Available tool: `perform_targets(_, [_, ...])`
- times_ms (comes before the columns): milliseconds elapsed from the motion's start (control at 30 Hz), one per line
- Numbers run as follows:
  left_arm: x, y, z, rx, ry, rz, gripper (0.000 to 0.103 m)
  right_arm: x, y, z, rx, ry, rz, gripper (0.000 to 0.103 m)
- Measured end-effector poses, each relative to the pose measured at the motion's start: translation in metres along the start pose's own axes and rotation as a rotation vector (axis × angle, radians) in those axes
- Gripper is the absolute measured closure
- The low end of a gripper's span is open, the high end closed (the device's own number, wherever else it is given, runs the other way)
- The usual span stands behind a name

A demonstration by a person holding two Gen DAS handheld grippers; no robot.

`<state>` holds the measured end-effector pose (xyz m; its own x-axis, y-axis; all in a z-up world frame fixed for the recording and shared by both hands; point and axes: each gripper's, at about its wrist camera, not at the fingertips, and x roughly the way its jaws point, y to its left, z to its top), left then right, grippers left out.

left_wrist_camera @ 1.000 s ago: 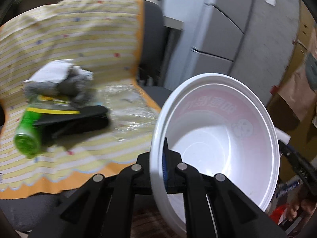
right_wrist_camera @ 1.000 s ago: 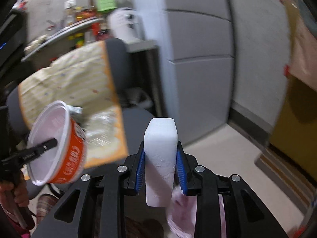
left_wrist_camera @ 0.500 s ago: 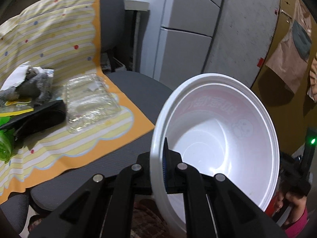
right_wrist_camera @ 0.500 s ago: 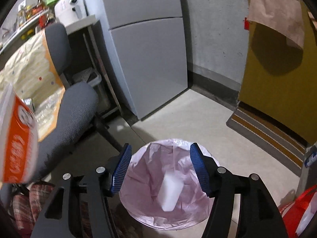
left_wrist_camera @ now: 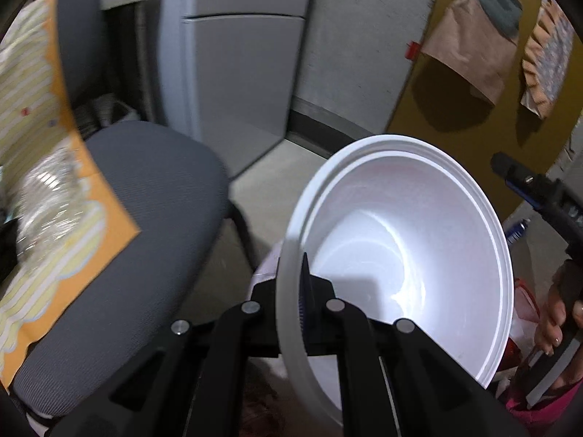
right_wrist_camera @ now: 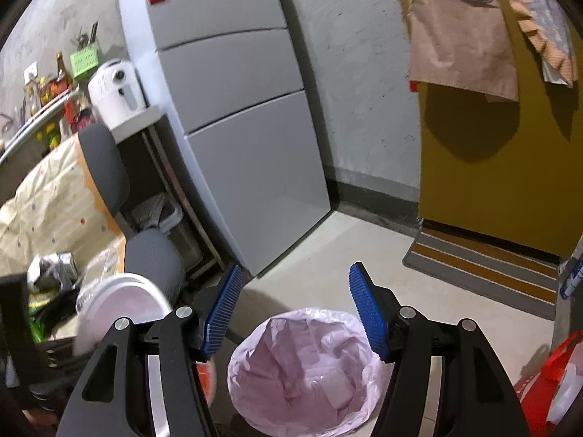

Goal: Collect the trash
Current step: 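Carry both items to the pink bin and open both grippers over it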

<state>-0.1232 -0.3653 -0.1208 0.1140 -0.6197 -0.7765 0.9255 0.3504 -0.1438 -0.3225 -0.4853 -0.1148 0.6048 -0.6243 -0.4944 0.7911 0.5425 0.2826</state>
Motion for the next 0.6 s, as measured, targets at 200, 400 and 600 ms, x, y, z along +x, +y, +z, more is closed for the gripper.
perform_targets(200, [0.033,-0.021,0.016,0.053,0.040,-0.029,0.038,0.000,-0.019,0.005,0.029,-0.013,-0.025,0.040])
perform_targets(400, [0.032,0.004,0.004,0.039,0.008,0.066,0.038,0.018,-0.013,-0.001,0.018,0.037,-0.013,0.040])
perform_targets(600, [-0.011,0.038,-0.007,0.002,-0.083,0.238,0.038,0.027,0.023,-0.004,-0.037,0.069,0.052,0.040])
